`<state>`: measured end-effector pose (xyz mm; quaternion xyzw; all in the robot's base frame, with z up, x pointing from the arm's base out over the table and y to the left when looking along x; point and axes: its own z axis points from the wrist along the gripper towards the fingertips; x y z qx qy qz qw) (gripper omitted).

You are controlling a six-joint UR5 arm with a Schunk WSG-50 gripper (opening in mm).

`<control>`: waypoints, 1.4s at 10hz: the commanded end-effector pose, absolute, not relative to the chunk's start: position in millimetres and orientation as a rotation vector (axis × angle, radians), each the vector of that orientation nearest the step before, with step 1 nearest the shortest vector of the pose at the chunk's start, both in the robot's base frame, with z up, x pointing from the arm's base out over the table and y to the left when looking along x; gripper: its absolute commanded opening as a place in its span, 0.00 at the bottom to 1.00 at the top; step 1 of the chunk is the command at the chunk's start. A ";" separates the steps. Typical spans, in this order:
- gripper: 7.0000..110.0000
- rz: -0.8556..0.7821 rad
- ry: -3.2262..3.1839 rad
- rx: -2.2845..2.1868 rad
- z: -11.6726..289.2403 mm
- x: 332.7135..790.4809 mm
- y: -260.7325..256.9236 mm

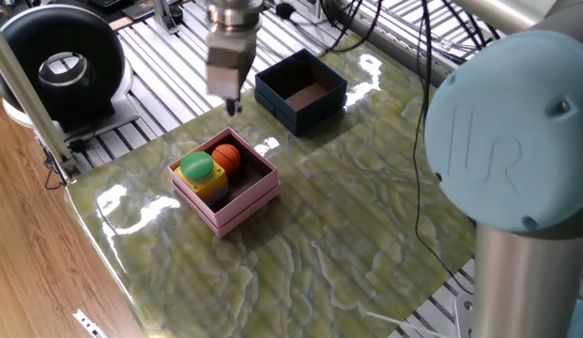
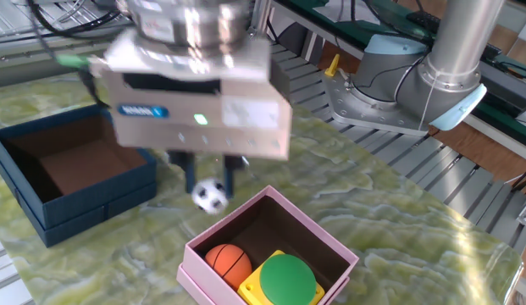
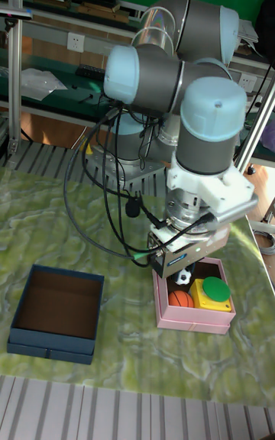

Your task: Move an object from one box to another

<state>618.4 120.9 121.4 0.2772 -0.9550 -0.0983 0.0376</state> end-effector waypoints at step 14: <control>0.36 -0.332 -2.765 0.509 82.7 576.3 143.3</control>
